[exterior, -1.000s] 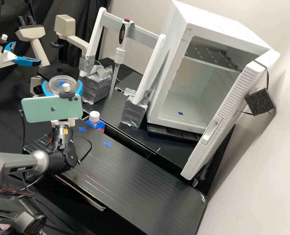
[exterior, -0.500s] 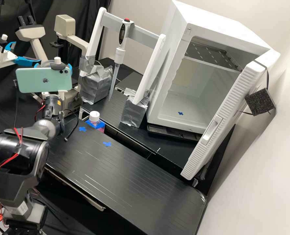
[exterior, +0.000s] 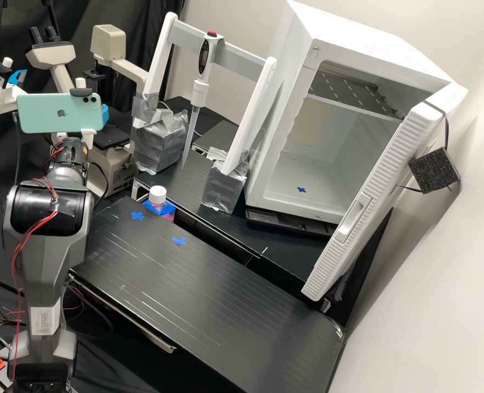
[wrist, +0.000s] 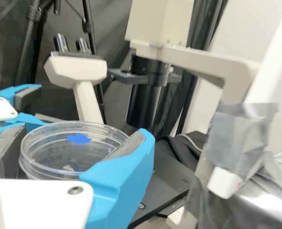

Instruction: Move the petri dish to the microscope

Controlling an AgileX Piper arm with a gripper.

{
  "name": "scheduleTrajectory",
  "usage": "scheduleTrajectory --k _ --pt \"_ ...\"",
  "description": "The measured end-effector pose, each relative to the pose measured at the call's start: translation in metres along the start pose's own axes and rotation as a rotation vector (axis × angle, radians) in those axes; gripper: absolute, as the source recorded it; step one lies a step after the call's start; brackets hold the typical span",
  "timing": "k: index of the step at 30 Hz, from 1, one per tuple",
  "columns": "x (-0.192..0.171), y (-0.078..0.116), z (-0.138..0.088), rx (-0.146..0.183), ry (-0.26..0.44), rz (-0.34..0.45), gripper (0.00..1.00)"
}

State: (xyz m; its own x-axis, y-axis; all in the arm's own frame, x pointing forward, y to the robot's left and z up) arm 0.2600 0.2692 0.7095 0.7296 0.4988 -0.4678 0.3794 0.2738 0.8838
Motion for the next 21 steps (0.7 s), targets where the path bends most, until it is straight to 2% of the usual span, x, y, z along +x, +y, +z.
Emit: scheduleTrajectory --k 3,5,8,15,21 --pt "0.014 -0.005 -0.001 -0.02 -0.021 -0.014 0.0" --pt "0.021 -0.007 0.0 -0.019 -0.035 -0.02 0.0" --pt "0.03 -0.009 0.001 -0.009 -0.054 -0.023 0.0" --pt "0.048 -0.016 0.01 0.037 -0.106 -0.009 0.0" --pt "0.062 -0.028 0.016 0.041 -0.134 -0.022 0.0"
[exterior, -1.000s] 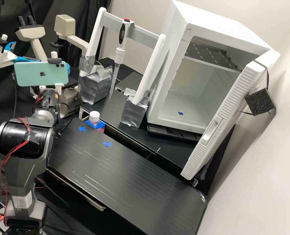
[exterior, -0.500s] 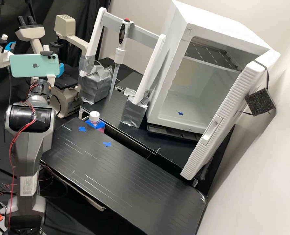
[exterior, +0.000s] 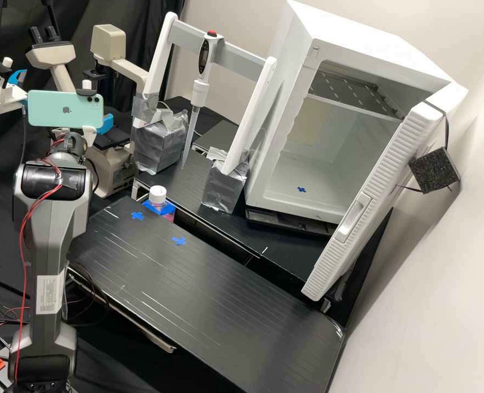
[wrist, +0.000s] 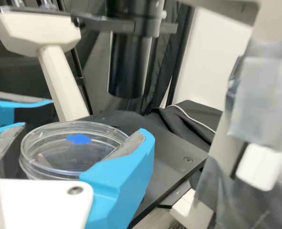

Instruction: Move the petri dish to the microscope

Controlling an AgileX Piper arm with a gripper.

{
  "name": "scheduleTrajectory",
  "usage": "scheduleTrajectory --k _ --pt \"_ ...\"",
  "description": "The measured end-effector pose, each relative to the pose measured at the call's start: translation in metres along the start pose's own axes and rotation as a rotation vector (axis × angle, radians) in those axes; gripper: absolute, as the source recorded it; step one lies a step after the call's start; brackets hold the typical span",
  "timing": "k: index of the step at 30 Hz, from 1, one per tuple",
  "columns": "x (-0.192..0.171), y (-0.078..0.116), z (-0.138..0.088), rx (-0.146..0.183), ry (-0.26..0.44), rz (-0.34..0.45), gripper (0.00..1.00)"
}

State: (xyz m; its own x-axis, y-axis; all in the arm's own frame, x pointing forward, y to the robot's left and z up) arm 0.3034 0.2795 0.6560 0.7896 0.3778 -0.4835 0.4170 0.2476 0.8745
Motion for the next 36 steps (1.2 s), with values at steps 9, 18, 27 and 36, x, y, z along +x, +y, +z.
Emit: scheduleTrajectory --k 9,18,27,36 --pt "0.013 -0.01 0.001 -0.033 -0.003 -0.012 0.0" --pt "0.017 -0.022 0.0 -0.046 -0.038 -0.028 0.0" --pt "0.011 -0.022 0.001 -0.05 -0.037 -0.032 0.0" --pt "-0.006 -0.012 -0.006 -0.049 -0.001 -0.028 0.0"
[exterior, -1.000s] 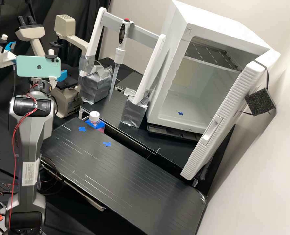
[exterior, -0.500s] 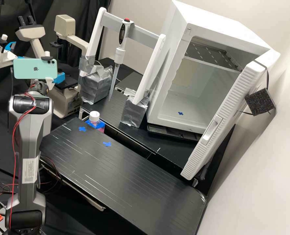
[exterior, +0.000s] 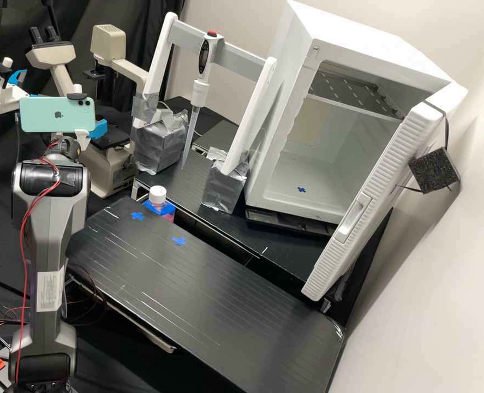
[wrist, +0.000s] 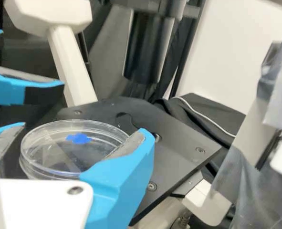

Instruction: Move the petri dish to the microscope

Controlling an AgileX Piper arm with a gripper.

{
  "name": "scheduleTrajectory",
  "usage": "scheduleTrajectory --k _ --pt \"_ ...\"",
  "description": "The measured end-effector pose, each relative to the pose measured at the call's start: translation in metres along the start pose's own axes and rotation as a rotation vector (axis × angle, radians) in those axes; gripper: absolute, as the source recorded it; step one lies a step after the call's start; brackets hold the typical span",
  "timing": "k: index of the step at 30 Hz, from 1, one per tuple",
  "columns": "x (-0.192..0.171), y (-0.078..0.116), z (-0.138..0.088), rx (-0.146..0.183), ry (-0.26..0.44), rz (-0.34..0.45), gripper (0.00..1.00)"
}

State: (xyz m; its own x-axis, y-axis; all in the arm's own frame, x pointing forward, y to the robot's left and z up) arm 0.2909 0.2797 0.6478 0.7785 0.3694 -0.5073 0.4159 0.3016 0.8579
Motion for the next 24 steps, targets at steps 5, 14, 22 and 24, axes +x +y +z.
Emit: scheduleTrajectory --k 5,14,22,24 --pt "-0.011 0.008 0.0 -0.004 0.02 0.006 0.0" --pt "-0.037 0.02 0.007 0.03 0.04 0.004 0.0" --pt "-0.062 0.041 -0.005 0.019 0.118 0.038 0.0" --pt "-0.063 0.043 -0.006 0.019 0.122 0.044 0.0"
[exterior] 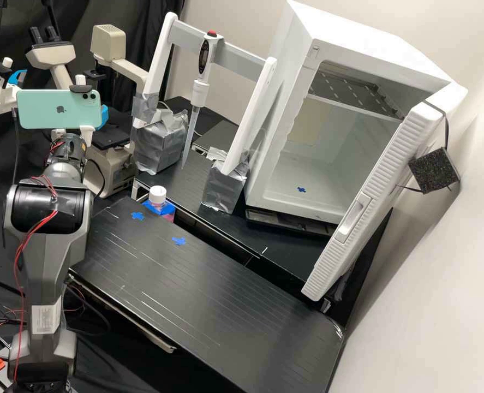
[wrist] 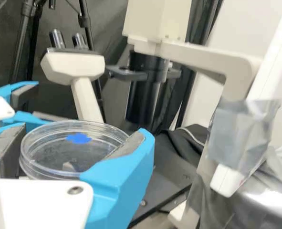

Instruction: Move the petri dish to the microscope

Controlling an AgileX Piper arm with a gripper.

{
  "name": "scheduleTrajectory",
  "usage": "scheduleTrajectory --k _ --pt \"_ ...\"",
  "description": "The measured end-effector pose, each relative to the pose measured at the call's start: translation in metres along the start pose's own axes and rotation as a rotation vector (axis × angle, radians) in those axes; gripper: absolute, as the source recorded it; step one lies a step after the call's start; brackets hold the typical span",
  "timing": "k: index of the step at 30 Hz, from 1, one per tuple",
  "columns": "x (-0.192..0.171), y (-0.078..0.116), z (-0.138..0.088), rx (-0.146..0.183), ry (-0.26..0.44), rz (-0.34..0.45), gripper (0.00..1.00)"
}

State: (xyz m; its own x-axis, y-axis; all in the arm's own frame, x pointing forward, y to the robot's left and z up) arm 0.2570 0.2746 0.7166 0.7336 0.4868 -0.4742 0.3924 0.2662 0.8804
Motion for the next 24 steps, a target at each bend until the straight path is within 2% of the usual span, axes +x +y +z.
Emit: scheduleTrajectory --k 4,7,10,13,15,17,24 --pt "0.01 0.001 -0.002 -0.006 0.003 0.01 0.0" --pt "0.028 -0.005 -0.002 -0.017 -0.016 0.012 0.0" --pt "0.045 -0.015 0.005 -0.013 -0.048 0.003 0.0" --pt "0.062 -0.024 0.013 0.0 -0.085 -0.016 0.0" --pt "0.072 -0.03 0.017 0.022 -0.107 -0.035 0.0" --pt "0.079 -0.034 0.021 0.019 -0.122 -0.051 0.0" --pt "0.102 -0.029 0.035 0.045 -0.164 -0.033 0.0"
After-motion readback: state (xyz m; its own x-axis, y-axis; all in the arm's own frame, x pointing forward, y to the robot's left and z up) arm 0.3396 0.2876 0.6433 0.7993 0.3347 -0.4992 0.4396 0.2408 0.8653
